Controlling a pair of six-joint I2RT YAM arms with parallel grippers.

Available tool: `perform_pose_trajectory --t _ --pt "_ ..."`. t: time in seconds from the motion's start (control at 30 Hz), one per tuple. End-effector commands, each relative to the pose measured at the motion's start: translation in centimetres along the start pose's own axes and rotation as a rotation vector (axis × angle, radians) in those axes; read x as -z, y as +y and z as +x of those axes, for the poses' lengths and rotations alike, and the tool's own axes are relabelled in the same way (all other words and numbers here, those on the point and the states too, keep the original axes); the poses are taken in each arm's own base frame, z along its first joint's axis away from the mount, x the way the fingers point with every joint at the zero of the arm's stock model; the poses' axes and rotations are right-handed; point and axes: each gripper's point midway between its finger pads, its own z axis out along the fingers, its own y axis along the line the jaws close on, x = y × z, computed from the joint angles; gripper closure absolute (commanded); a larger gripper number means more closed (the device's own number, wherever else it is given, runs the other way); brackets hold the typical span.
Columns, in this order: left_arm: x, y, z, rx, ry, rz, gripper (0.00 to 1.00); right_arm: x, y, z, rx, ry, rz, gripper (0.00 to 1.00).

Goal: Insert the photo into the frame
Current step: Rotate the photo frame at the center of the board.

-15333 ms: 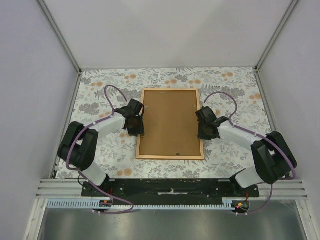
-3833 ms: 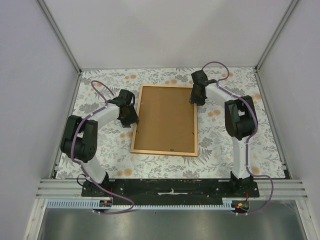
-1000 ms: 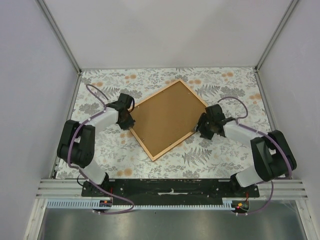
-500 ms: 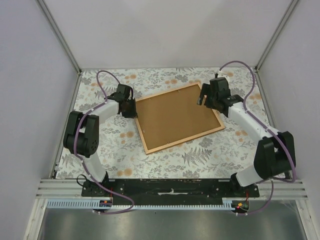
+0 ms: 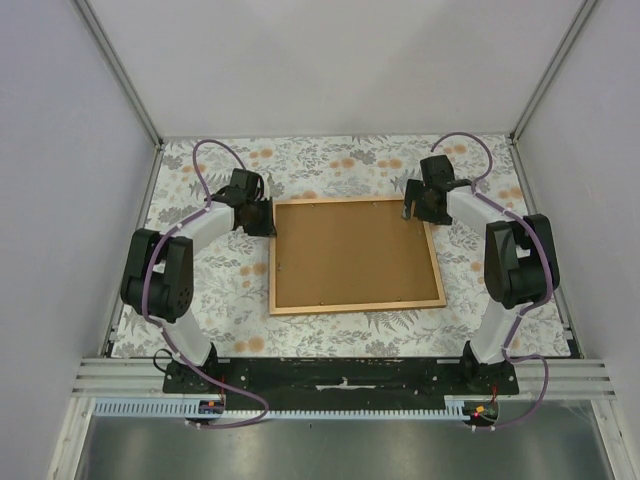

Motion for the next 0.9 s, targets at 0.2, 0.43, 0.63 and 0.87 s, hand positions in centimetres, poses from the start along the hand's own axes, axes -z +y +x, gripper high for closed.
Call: perform_pose_trajectory --t 0.2,0.43,0.63,0.87 --pt "0.6 -0.2 -2.1 -0.031 -0.051 -0.005 0.98 0.0 -0.7 2.6 -0.005 0.045 -0.008 0.22" --pt "0.3 0.6 -1.8 -0.013 -0.036 -0.049 0.98 0.3 -1.0 3.4 -0.016 0.053 -0.008 0.32" --pt "-0.1 1.6 -1.3 0.001 -0.006 -0.104 0.98 0.8 -0.9 4.0 -0.015 0.068 -0.016 0.42" --pt "-0.5 2.0 -0.9 0.021 0.016 -0.125 0.98 0.8 -1.1 4.7 -0.016 0.083 -0.018 0.53"
